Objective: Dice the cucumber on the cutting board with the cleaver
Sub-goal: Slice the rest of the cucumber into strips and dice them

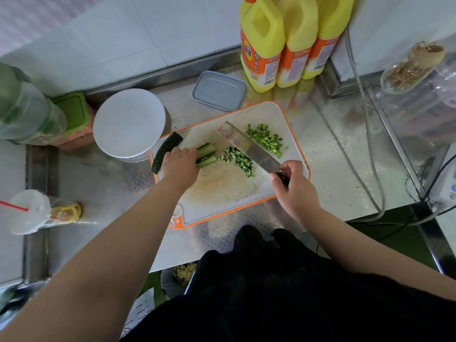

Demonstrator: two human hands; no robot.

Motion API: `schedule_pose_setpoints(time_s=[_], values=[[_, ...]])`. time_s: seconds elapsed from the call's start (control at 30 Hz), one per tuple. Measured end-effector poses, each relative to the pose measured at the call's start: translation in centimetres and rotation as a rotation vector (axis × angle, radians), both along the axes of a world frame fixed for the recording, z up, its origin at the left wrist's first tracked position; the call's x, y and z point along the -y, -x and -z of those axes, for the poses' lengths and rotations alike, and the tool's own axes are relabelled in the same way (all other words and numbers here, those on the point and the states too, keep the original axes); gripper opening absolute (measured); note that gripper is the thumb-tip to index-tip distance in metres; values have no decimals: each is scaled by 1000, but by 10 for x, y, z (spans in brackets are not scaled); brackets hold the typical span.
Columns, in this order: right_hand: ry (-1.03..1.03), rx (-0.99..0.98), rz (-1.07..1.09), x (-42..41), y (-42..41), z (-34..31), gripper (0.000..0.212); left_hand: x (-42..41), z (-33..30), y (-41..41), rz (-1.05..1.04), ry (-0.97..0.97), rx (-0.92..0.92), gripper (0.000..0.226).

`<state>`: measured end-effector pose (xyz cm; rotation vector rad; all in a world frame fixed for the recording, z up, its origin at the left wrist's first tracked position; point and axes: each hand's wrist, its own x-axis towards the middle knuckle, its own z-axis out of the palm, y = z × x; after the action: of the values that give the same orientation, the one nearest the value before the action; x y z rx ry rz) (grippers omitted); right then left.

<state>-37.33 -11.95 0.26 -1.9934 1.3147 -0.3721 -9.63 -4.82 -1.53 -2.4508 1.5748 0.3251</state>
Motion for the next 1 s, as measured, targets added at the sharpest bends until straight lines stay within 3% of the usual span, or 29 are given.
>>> schedule_pose_setpoints(time_s=[0.17,0.3,0.47,0.77,1.0], values=[[10,49,-25,-3,-4,-1,32,-33,3,15,-124,229,-126,22],[-31,61,-98,-9,-8,-3,29,-60,14,47,-64,77,-192,38],[-116,29,-268,-16,-16,-2,19,-79,20,50,-225,161,-239,60],[-324,-67,-313,-29,-28,3,33,-72,17,26,-264,59,-266,58],[-341,-175,-251,-33,-32,6,36,-80,17,26,-258,134,-319,46]])
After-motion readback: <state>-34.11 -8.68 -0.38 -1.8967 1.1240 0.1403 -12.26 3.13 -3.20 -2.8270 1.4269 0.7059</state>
